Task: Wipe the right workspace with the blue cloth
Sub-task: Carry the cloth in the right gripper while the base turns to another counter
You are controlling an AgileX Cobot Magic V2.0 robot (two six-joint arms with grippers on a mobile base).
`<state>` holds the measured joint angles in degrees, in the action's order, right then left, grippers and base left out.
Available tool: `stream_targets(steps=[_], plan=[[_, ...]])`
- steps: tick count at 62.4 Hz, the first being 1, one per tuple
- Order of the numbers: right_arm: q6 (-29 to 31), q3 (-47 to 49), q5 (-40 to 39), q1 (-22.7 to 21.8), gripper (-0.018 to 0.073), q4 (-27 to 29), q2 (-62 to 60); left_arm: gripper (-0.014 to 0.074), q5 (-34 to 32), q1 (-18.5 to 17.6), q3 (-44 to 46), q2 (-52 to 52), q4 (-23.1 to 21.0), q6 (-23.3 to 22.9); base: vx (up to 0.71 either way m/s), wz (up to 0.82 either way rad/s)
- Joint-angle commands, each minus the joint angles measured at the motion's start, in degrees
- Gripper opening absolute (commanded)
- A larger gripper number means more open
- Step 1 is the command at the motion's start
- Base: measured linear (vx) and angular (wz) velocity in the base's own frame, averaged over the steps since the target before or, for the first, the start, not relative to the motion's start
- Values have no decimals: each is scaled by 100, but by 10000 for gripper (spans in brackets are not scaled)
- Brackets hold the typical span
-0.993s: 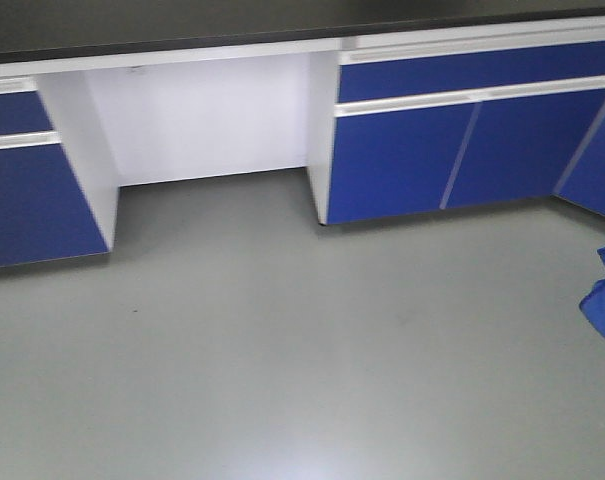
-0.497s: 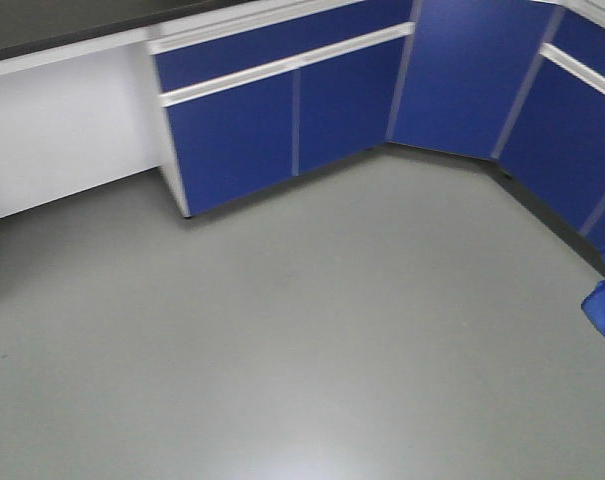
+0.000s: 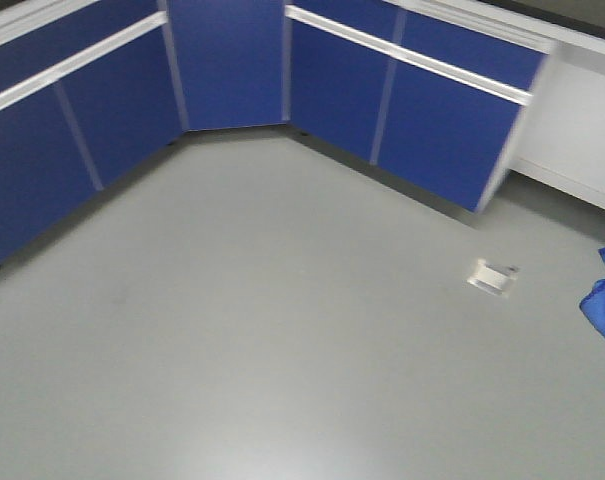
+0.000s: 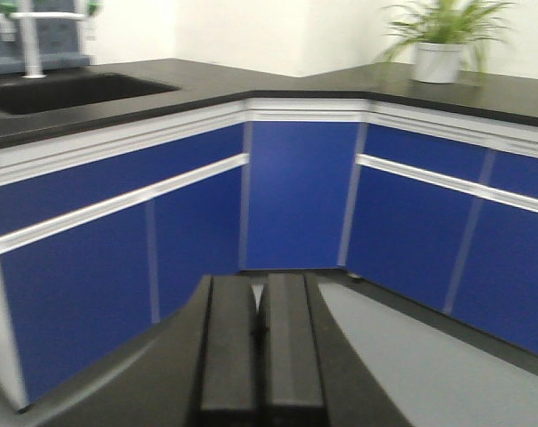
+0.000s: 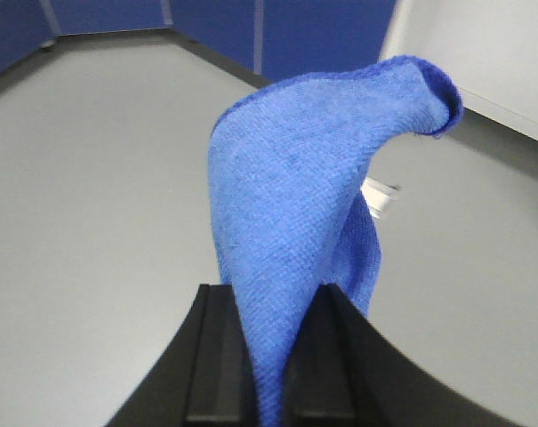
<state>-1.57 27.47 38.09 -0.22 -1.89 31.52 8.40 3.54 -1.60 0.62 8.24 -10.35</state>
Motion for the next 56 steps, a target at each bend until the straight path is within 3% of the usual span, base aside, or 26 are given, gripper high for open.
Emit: stream_targets(steps=[1,37,56], plan=[[70,165,-399,-19,-1,-28,20,-6,-464,-20,-175,83,5,-49,-9,-77],[70,165,-399,-19,-1,-28,20,-6,-464,-20,-175,83,5,-49,-8,-72],[70,165,-394,-19,-1,-28,20,-6,-464,-20,-175,83,5,-49,-1,-38]])
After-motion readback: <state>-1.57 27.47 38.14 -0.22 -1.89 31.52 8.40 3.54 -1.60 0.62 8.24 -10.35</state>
